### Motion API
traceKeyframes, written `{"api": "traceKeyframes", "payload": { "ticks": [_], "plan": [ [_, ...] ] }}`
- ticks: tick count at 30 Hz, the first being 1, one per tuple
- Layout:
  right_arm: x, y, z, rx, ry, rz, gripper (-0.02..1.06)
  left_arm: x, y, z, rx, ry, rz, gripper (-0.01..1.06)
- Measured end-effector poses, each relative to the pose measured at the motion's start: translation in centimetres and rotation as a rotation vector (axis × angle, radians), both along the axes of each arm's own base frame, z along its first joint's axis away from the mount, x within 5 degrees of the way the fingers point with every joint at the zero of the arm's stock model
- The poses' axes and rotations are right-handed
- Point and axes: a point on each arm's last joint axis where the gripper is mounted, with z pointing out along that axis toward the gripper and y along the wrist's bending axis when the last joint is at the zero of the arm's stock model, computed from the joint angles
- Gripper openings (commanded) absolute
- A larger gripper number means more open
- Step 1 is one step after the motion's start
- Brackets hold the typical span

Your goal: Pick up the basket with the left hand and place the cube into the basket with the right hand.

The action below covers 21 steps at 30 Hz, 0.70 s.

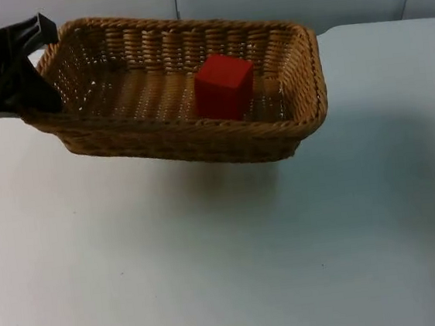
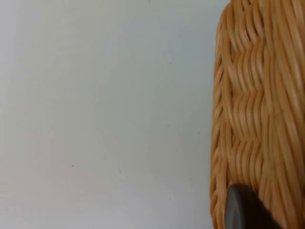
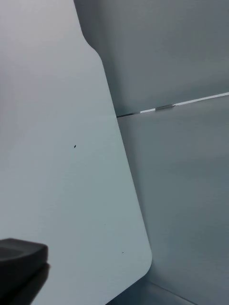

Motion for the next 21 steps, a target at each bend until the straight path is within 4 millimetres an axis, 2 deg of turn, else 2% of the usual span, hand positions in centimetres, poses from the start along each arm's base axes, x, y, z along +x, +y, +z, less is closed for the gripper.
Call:
{"api": "traceKeyframes", "payload": {
  "ticks": [1,5,6,7,11,14,17,18,21],
  "plan": [
    [0.0,0.0,0.0,0.0,0.0,0.0,0.0,0.0,0.0,0.0,0.0,0.0,0.0,0.0],
    [0.0,0.0,0.0,0.0,0.0,0.0,0.0,0.5,0.2,-2.1,0.026,0.023,0.017,0.0],
    [0.0,0.0,0.0,0.0,0.0,0.0,0.0,0.7,0.3,-3.2,0.033,0.043,0.024,0.0],
    [0.0,0.0,0.0,0.0,0.0,0.0,0.0,0.7,0.3,-3.2,0.033,0.043,0.024,0.0],
    [0.0,0.0,0.0,0.0,0.0,0.0,0.0,1.1,0.1,-6.1,0.007,0.088,0.026,0.0],
    [0.0,0.0,0.0,-0.002,0.001,0.001,0.0,1.3,-0.2,-7.1,-0.03,0.084,0.019,0.03],
    [0.0,0.0,0.0,-0.005,0.002,0.003,0.0,1.5,-0.5,-7.8,-0.058,0.074,-0.012,0.27],
    [0.0,0.0,0.0,-0.012,0.004,0.008,0.0,1.7,-0.7,-8.0,-0.07,0.068,-0.03,0.27],
    [0.0,0.0,0.0,-0.029,0.009,0.019,0.0,2.4,-1.2,-7.9,-0.112,0.054,-0.089,0.63]
  ]
}}
